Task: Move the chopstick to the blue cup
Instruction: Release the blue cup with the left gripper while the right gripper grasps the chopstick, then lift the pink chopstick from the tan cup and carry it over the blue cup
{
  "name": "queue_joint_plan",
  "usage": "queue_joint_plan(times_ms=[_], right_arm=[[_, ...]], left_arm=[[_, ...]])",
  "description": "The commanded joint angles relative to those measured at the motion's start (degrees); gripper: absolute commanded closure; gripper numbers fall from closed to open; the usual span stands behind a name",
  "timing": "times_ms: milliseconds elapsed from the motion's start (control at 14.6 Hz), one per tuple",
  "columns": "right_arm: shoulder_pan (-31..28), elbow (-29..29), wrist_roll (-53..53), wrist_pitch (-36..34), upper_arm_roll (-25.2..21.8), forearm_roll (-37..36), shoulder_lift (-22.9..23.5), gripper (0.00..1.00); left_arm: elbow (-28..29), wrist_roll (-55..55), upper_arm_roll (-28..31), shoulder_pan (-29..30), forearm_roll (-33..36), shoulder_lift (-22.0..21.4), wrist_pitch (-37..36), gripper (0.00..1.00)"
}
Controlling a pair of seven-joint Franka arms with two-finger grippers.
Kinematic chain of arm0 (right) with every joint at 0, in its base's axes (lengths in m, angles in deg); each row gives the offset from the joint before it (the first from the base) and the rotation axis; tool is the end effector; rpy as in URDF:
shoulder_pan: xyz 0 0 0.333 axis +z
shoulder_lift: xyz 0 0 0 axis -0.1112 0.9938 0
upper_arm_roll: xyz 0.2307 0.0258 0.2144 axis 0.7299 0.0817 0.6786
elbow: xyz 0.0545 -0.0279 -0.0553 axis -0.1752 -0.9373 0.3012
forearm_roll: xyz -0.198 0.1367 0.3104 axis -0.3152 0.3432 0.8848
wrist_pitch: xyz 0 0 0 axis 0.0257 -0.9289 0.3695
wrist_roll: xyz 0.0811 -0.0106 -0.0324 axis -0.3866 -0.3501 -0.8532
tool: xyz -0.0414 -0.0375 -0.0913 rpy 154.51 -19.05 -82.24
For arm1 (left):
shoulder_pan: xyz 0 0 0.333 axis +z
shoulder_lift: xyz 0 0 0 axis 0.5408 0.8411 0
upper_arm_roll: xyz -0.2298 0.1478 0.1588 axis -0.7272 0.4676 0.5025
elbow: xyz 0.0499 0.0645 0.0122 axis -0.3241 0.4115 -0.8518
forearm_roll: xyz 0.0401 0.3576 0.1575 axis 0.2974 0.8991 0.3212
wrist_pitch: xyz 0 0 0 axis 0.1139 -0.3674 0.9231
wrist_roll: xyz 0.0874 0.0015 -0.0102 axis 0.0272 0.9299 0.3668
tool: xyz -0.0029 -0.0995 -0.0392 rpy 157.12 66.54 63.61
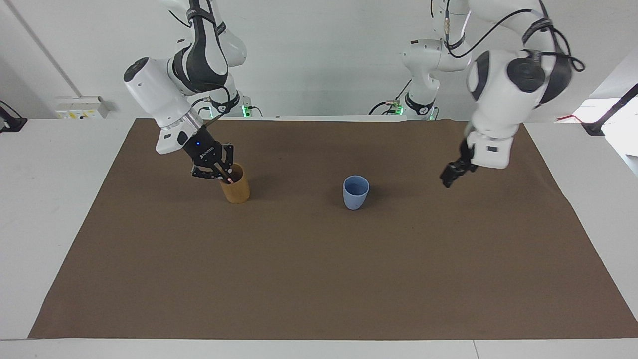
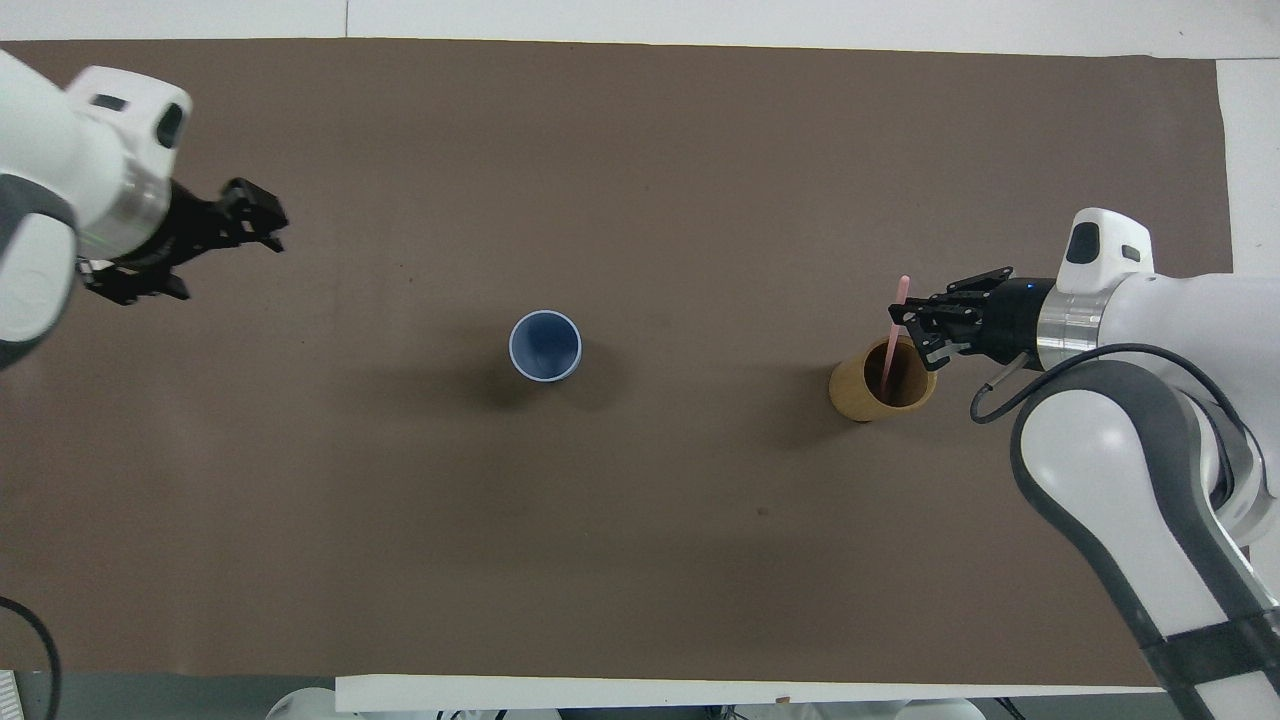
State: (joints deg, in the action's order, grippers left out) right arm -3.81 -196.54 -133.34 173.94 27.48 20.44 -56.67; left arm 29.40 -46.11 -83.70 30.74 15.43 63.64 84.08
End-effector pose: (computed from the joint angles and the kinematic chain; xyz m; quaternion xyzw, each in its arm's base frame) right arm 0.5087 0.0629 0.4500 -0.9235 -0.2966 -0.1777 0.1664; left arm 0.5783 -0.0513 0.5358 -0.9827 -0.1836 0.0100 0.0227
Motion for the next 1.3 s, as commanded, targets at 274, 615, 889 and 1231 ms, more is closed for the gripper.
queue_joint_plan(times_ms=[274,615,889,1231], right_arm=[[0.76,24.84,23.01,-22.73,0.77,-15.91,2.54,1.0],[12.42,44.21,51.15,-27.96,0.77,-19.88,12.11,1.0],[26.75,63.53,74.1,-23.94,0.77,-30.49,28.18,1.0],[30.55,63.57,75.89,-9.35,0.86,-37.19,34.28,1.0]], left_arm=[[-12.09,-18.1,-1.12,6.05,-3.23,0.68,-11.95,0.0],[-9.81,-18.1,-1.3,5.96,-3.14,-0.37,-11.51,0.0],[-9.81,-18.1,-1.12,6.66,-3.14,-0.38,-11.51,0.0],[-9.81,-18.1,-1.12,6.57,-3.14,-0.38,-11.51,0.0]])
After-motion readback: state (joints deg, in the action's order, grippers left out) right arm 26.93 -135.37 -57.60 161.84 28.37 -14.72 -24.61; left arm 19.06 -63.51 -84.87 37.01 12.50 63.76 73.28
